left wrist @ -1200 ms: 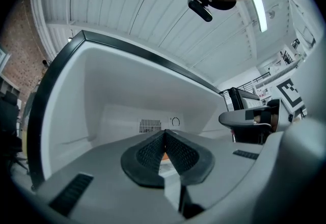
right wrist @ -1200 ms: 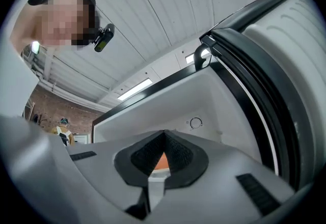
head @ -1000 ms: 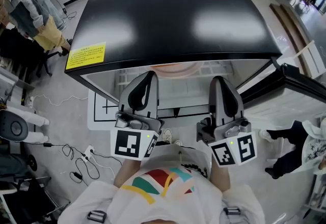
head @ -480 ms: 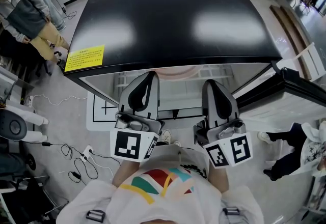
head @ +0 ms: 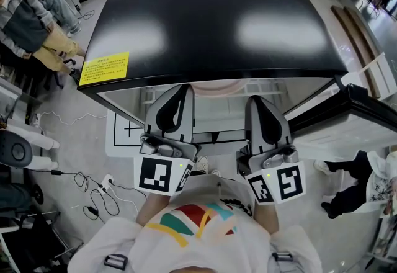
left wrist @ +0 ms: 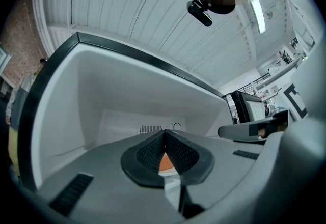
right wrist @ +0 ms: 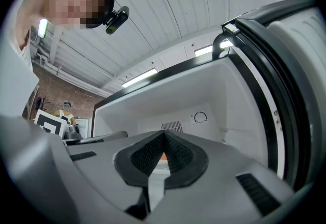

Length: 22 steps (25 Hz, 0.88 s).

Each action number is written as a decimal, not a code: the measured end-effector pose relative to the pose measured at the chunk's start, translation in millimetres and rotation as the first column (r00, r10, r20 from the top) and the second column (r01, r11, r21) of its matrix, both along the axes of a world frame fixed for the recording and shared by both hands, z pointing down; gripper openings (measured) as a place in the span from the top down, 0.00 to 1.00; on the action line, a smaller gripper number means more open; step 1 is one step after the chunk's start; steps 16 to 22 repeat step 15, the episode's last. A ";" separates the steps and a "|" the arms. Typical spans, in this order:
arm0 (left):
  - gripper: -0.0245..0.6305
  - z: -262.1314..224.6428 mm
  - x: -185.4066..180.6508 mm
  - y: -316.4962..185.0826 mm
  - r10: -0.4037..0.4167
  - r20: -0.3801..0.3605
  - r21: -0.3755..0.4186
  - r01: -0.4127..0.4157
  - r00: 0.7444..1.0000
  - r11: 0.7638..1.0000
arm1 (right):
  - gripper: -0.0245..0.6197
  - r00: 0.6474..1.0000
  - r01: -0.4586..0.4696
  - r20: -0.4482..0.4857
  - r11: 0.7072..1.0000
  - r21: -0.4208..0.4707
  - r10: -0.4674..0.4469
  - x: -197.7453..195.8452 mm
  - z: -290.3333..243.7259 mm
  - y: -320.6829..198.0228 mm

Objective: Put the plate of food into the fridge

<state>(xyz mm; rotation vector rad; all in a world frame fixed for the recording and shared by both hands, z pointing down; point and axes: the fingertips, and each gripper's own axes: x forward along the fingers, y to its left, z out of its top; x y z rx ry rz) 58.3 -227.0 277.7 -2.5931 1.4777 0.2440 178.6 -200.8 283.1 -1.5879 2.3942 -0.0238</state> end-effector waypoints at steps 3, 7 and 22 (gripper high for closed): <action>0.95 -0.7 -1.2 -0.3 -0.002 -0.004 0.002 0.002 1.000 1.000 | 0.96 1.000 -0.001 -0.015 1.000 0.005 0.001 -2.2 -0.5 0.0; 0.95 0.3 -2.4 -0.8 -0.002 -0.007 0.001 0.002 1.000 1.000 | 0.96 1.000 0.027 -0.011 0.999 0.017 -0.027 -6.2 -1.1 1.7; 0.95 -1.0 -8.2 -0.8 -0.012 -0.019 0.000 0.012 1.000 1.000 | 0.96 0.999 0.020 -0.036 1.000 0.015 -0.020 -9.7 -0.9 3.4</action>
